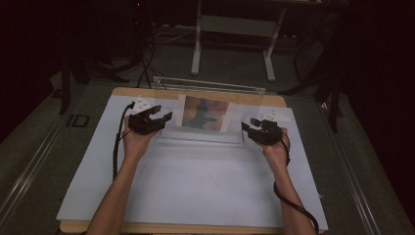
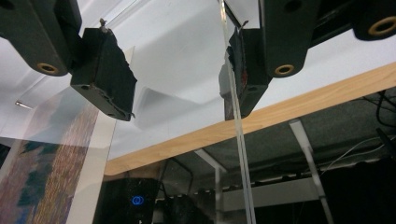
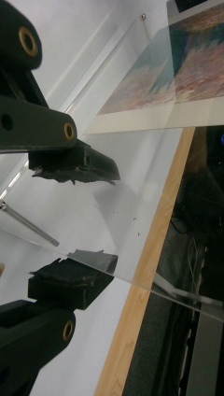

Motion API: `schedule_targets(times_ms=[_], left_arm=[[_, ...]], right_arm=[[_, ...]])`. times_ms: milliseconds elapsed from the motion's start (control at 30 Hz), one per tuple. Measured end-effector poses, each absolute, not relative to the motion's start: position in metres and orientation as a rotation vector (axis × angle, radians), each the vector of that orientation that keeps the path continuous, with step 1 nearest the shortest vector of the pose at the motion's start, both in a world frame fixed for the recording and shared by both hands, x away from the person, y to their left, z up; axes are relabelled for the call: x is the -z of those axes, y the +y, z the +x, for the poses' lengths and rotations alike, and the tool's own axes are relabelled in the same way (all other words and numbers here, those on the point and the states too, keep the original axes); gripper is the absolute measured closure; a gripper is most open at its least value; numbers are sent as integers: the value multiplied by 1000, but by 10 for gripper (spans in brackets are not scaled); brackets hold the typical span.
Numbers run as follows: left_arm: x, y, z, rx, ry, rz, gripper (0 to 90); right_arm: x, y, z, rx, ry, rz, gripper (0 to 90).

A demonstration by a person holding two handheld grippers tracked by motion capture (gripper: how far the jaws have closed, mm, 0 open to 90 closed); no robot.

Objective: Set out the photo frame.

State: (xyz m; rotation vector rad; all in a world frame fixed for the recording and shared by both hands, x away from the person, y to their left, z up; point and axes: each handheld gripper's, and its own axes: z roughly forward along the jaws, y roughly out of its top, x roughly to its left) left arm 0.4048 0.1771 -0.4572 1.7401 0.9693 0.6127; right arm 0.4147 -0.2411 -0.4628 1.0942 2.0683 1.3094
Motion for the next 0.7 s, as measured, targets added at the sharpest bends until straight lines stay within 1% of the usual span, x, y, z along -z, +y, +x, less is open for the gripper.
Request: schedule_targets(times_ms=[700], left_arm=[[464,183,374,-604,997,1739,434]], right_arm=[[466,-234,389,-1306,2079,1063,522]])
